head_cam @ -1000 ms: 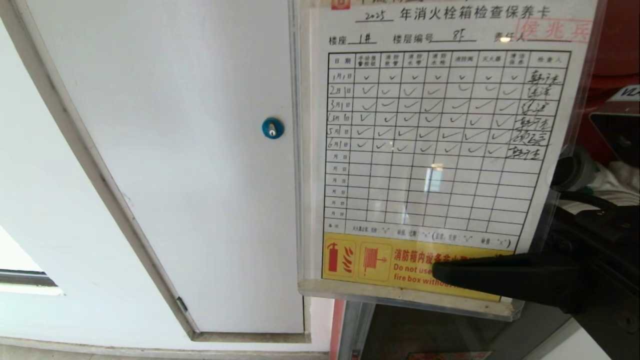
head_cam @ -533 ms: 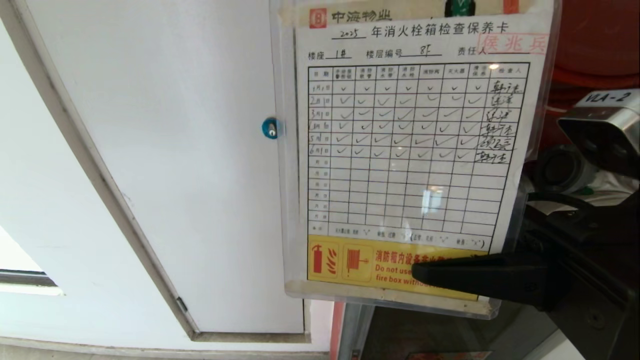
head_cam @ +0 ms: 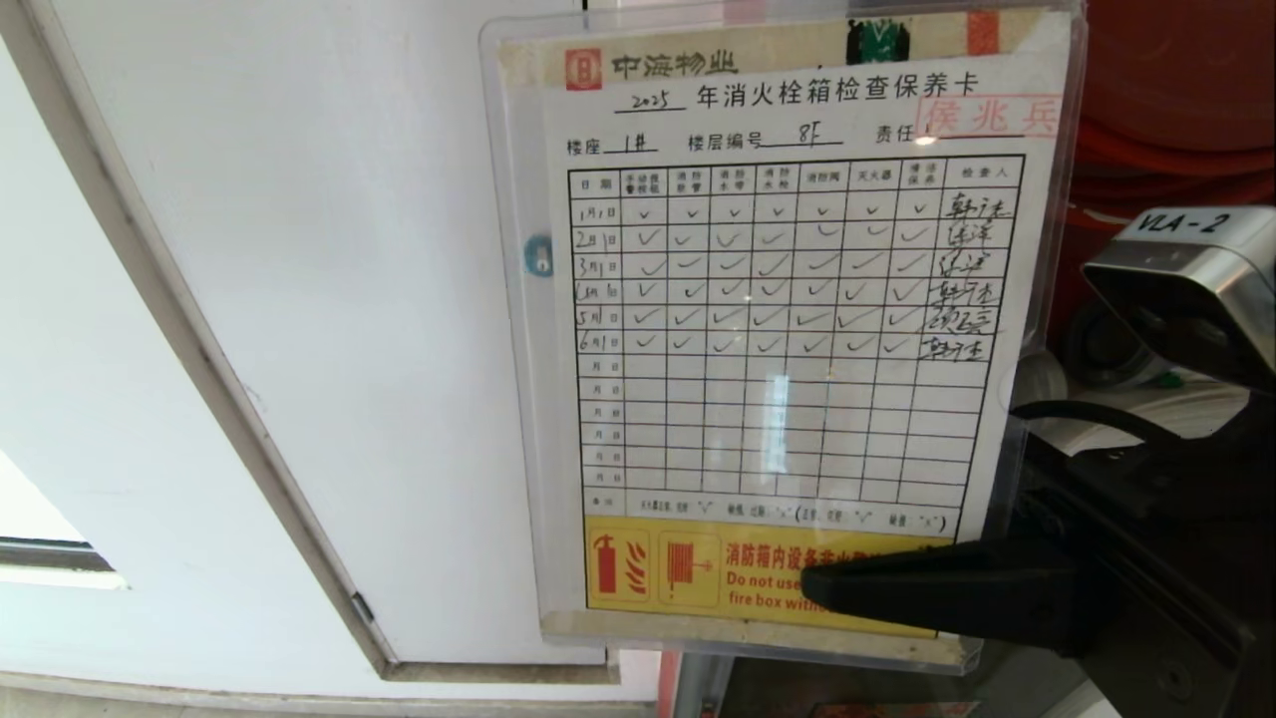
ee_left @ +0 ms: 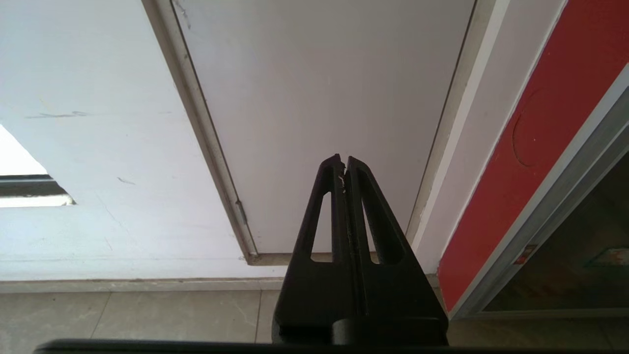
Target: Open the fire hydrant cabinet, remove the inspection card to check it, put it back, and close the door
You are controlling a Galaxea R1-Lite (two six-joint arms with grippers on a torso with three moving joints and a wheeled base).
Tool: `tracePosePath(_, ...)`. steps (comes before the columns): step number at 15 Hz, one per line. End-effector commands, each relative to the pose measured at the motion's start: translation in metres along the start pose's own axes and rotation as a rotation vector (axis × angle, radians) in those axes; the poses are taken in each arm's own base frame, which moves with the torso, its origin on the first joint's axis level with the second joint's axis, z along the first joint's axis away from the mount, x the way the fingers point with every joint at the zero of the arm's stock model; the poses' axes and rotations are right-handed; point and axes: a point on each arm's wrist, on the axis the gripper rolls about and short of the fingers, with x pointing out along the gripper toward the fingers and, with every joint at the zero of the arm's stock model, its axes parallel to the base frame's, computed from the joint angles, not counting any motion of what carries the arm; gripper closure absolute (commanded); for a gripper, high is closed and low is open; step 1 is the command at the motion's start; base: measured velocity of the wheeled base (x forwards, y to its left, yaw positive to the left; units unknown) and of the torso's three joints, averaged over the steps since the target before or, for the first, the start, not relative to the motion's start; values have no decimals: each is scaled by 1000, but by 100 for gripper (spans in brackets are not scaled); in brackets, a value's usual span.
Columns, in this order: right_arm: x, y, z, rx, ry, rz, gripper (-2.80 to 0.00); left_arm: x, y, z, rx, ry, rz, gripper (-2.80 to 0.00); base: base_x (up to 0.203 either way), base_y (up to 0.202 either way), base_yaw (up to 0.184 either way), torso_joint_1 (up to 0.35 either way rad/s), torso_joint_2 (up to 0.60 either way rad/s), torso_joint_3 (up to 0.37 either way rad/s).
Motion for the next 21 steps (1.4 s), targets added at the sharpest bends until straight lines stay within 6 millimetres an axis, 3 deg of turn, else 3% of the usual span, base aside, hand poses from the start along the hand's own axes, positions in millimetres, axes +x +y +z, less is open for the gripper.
tracePosePath(1, 2, 4, 0, -4, 1, 24, 0, 0, 0, 0, 0, 1, 0, 0, 0, 0, 0, 0, 0, 0)
tracePosePath(21, 0, 8, -5, 22, 16, 39, 0, 0, 0, 0, 0, 2, 0, 0, 0, 0, 0, 0, 0, 0)
